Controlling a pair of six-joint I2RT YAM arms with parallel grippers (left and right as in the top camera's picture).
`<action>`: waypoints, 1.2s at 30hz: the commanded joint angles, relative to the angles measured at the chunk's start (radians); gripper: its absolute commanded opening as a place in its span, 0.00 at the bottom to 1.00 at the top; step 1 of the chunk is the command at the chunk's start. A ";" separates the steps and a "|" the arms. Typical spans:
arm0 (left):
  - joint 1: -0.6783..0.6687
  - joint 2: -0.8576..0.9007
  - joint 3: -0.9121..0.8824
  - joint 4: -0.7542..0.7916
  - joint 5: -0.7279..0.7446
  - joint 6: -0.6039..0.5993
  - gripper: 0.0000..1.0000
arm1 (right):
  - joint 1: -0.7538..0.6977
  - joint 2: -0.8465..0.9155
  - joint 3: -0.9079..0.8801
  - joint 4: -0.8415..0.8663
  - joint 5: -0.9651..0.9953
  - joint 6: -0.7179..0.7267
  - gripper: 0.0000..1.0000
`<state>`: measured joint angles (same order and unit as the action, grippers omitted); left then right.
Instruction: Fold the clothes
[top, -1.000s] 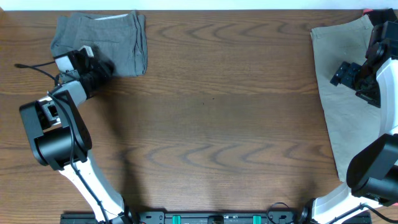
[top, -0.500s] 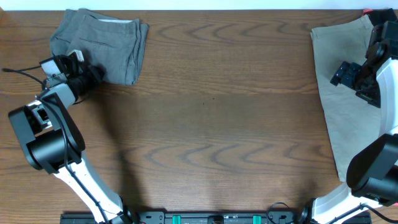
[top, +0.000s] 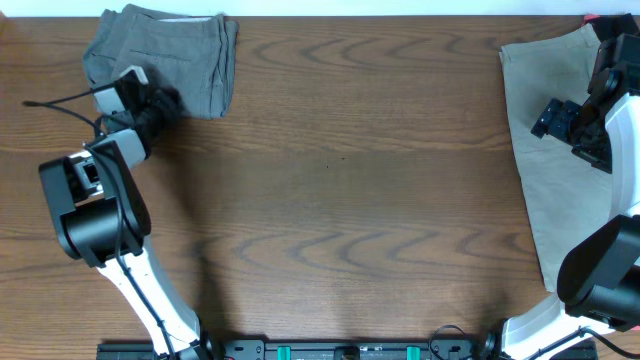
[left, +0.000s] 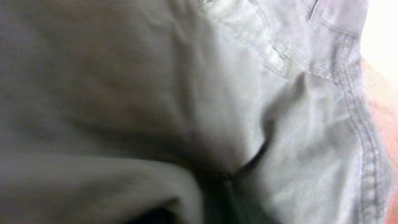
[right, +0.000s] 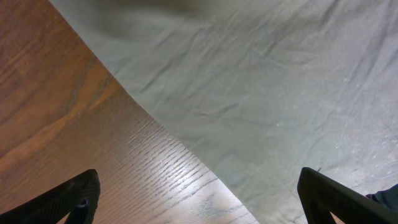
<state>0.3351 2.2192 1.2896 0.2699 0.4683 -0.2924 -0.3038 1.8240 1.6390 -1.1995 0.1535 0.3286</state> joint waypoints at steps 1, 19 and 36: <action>0.008 0.056 -0.029 -0.046 -0.062 -0.024 0.40 | -0.003 0.000 0.006 0.000 0.006 0.007 0.99; 0.084 -0.336 -0.029 -0.412 -0.058 -0.038 0.88 | -0.003 0.000 0.006 0.000 0.006 0.007 0.99; -0.097 -0.204 -0.029 -0.250 -0.186 -0.076 0.06 | -0.003 0.000 0.006 0.000 0.006 0.007 0.99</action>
<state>0.2562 1.9606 1.2579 -0.0082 0.3546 -0.3698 -0.3038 1.8240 1.6390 -1.1995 0.1535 0.3286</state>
